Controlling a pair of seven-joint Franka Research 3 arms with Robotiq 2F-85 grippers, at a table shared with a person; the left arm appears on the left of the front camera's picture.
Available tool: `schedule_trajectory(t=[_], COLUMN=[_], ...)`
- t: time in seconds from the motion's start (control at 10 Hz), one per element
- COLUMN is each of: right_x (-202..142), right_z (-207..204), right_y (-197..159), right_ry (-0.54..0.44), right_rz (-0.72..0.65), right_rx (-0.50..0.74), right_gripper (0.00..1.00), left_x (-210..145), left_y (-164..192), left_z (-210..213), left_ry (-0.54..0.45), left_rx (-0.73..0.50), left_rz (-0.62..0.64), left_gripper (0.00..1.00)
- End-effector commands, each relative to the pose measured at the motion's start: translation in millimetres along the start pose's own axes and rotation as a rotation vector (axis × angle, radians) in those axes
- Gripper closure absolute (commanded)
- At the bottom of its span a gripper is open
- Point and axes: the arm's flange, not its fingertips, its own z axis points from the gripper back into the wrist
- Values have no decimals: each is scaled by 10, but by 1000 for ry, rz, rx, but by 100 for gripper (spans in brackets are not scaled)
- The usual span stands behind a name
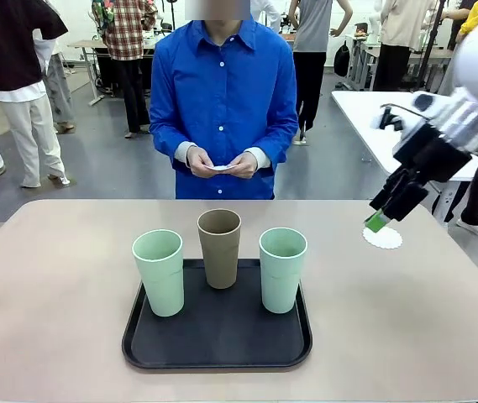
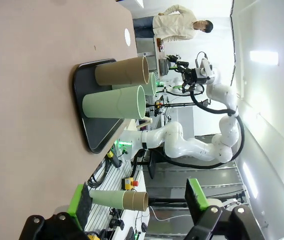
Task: Place coasters on the table and set cups on them.
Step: Pick up one Reusable plastic cup and place it on a coaster set by the human.
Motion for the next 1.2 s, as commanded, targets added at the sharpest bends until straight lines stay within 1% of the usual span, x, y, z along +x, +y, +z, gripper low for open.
schedule_trajectory(t=[0.0,0.1,0.2,0.3,0.4,0.5,0.6,0.7,0.9,1.1], right_x=[-398,-576,-748,-854,-963,-1060,-1117,-1122,-1123,-1084], right_z=[-43,-75,-161,-283,-428,-568,-727,-842,-1029,-1110], right_y=[-243,-347,-441,-466,-468,-505,-576,-624,-674,-711], right_ry=[-287,-366,-417,-448,-471,-476,-456,-456,-447,-441], right_rz=[11,-58,-109,-38,131,177,220,236,211,190], right_rx=[228,265,284,326,325,302,257,196,140,136], right_gripper=[0,0,0,0,0,0,0,0,0,0], left_x=[-5,-5,-5,-5,-5,-5,-5,-5,-5,-5], left_y=[-19,-19,-19,-19,-19,-19,-19,-19,-19,-19], left_z=[8,8,8,8,8,8,8,8,8,8], left_ry=[-5,-5,-5,-5,-5,-5,-5,-5,-5,-5], left_rx=[-8,-8,-8,-8,-8,-8,-8,-8,-8,-8], left_rz=[-5,-5,-5,-5,-5,-5,-5,-5,-5,-5], left_gripper=[0,0,0,0,0,0,0,0,0,0])
